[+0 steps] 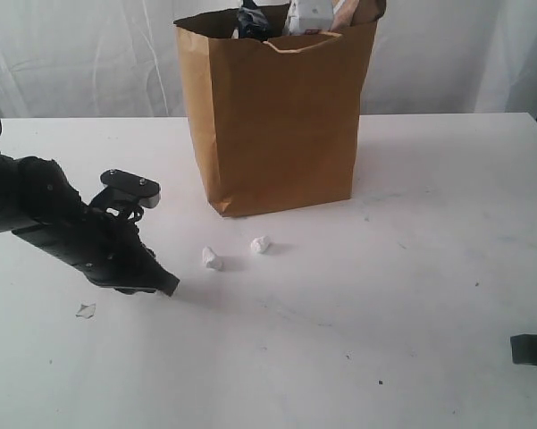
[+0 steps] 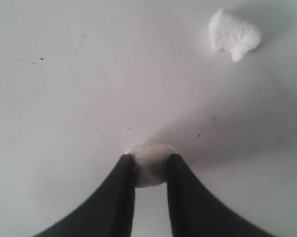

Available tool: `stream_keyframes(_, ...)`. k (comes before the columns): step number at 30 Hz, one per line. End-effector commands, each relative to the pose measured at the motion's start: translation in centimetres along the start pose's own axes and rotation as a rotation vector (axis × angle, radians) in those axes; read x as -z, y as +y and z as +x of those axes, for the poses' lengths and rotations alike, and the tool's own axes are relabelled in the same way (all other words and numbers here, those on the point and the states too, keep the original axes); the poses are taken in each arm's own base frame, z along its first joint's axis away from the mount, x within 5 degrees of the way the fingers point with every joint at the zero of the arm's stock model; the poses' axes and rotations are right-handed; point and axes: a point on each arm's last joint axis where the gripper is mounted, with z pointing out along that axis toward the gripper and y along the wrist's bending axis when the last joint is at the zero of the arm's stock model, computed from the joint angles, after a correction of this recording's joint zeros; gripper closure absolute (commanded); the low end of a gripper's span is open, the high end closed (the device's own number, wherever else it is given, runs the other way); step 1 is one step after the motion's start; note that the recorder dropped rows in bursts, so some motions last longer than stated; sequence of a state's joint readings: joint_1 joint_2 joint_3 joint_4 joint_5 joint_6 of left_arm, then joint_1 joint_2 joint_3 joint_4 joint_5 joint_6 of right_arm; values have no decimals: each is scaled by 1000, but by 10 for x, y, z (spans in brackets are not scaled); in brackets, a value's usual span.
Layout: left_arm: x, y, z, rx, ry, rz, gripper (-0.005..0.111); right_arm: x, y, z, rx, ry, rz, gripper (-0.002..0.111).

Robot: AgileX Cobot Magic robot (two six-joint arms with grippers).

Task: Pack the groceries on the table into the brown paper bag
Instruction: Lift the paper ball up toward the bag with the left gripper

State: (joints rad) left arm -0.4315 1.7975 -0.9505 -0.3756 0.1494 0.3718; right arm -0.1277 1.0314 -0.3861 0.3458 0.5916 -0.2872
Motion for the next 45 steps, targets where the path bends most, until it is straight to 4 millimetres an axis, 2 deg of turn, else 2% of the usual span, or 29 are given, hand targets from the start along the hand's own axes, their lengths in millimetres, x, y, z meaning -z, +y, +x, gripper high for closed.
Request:
stream_keyframes(1, 1, 0, -2, 12, -2, 7, 106, -1, 0, 2, -8, -1, 0, 108)
stream_keyframes(4, 2, 0, -2, 4, -5, 6, 107, -1, 0, 2, -8, -1, 0, 108)
stream_keyframes(8, 20, 5, -13, -66, -48, -26, 107, -1, 0, 2, -8, -1, 0, 108)
stream_keyframes(11, 49, 15, -30, -102, -97, -54, 107, -1, 0, 2, -8, -1, 0, 108)
stream_keyframes(16, 113, 41, -60, -83, -280, -151, 107, -1, 0, 2, -8, -1, 0, 108)
stream_keyframes(20, 163, 66, -89, 37, -584, -282, 107, -1, 0, 2, -7, 0, 1, 108)
stream_keyframes(23, 183, 71, -106, 144, -790, -318, 107, -1, 0, 2, -7, 0, 1, 108)
stream_keyframes(25, 185, 74, -112, 236, -885, -307, 107, -1, 0, 2, -7, 0, 1, 108)
stream_keyframes(27, 179, 75, -116, 288, -927, -292, 107, -1, -1, 2, -4, 0, 3, 108)
stream_keyframes(31, 166, 78, -125, 281, -1034, -235, 107, -1, -1, 2, -4, 0, 3, 108)
stream_keyframes(35, 167, 71, -143, 140, -1300, 176, 107, -1, -1, 2, -4, 0, 3, 108)
stream_keyframes(36, 163, 72, -146, 100, -1298, 239, 107, -1, -1, 2, -4, 0, 3, 108)
stream_keyframes(40, 137, 88, -146, 100, -1151, 147, 107, -1, 0, 3, -4, 10, 0, 108)
stream_keyframes(45, 126, 76, -148, -76, -1175, 281, 107, -1, 0, 4, -4, 25, -4, 108)
